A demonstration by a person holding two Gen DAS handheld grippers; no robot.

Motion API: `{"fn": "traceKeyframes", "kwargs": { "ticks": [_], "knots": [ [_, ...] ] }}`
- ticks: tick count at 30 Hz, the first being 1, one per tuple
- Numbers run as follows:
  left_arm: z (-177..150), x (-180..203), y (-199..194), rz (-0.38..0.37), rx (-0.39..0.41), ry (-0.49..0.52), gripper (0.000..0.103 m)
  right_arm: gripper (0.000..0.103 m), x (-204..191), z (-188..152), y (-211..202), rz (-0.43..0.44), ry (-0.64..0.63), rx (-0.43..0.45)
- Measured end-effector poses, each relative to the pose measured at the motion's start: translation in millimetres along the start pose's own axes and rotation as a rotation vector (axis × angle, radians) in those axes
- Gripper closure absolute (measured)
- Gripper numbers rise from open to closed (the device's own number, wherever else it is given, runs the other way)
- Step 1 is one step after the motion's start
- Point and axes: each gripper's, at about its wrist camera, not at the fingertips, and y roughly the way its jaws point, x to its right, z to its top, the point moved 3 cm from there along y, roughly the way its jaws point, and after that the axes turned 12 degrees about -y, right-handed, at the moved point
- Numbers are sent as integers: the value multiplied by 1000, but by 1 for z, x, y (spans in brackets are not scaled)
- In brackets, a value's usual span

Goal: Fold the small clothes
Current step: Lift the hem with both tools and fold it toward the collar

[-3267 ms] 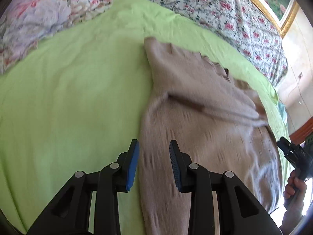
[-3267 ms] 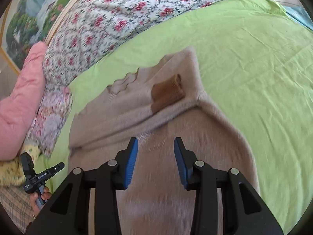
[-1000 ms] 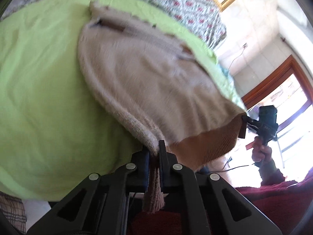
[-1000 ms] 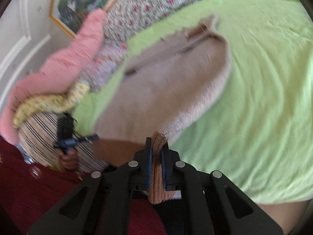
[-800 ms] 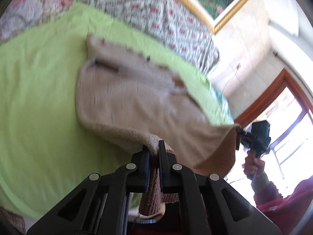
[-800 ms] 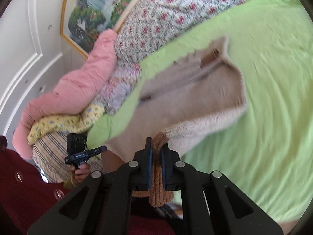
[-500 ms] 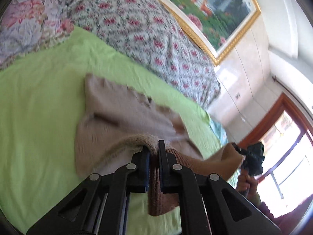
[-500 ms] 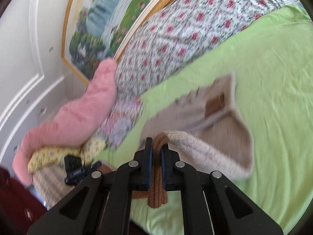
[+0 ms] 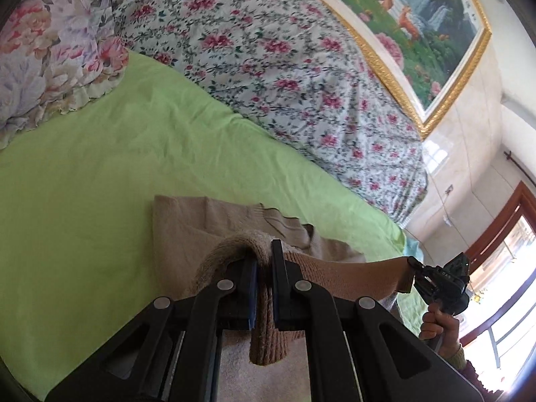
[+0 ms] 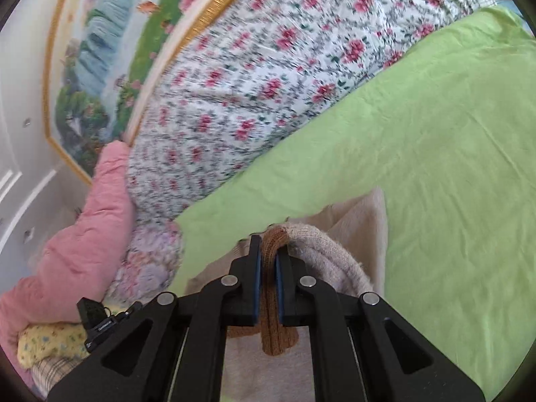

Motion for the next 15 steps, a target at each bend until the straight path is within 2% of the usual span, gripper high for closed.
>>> {"fn": "traceKeyframes", "kwargs": {
  "ticks": [7, 11, 13, 14, 15],
  "knots": [
    [6, -43, 65, 109, -62, -63, 98, 95, 39, -9, 64, -111, 9, -107],
    [-2, -64, 92, 161, -107, -97, 97, 92, 49, -17, 79, -157, 0, -140],
    [-4, -67, 92, 162, -126, -109, 97, 92, 53, -21, 80, -168, 12, -155],
    [-5, -66, 89, 190, -100, -146, 96, 87, 54, -22, 77, -167, 30, -161],
    [-8, -62, 81, 186, -102, -134, 96, 78, 53, -22, 74, -164, 41, -158]
  ]
}}
